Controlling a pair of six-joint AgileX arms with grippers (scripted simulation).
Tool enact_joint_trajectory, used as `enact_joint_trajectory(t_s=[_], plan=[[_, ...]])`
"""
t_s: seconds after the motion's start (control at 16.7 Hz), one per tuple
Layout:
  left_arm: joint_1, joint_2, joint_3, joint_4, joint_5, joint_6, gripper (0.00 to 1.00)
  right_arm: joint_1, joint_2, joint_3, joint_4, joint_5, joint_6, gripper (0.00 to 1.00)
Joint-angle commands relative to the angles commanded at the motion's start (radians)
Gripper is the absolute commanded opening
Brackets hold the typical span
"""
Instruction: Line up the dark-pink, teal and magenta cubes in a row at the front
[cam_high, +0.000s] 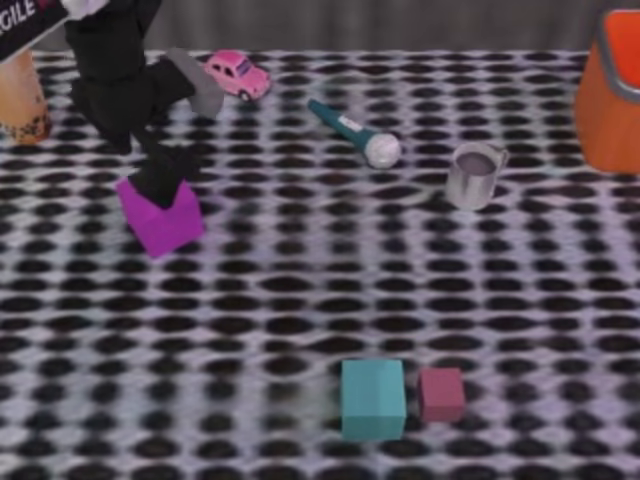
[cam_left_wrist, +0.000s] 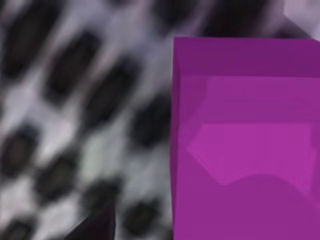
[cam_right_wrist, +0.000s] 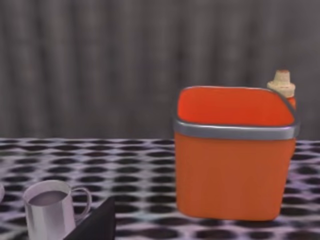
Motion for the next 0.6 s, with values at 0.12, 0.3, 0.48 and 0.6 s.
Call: enact_joint_trajectory(t_s=[0.12,0.3,0.48,0.6], plan=[[0.001,0.018,-0.054,0.076,0.000,0.001,1.00,0.000,0.000,0.000,0.000,0.000,0.000,1.00],[0.003,0.051,-0.144,0.208,0.001,0.003,1.00,0.000,0.000,0.000,0.000,0.000,0.000,1.00],[0.004,0.069,-0.189,0.263,0.001,0.005,1.00,0.000,0.000,0.000,0.000,0.000,0.000,1.00],[0.004,0.069,-0.189,0.263,0.001,0.005,1.00,0.000,0.000,0.000,0.000,0.000,0.000,1.00]])
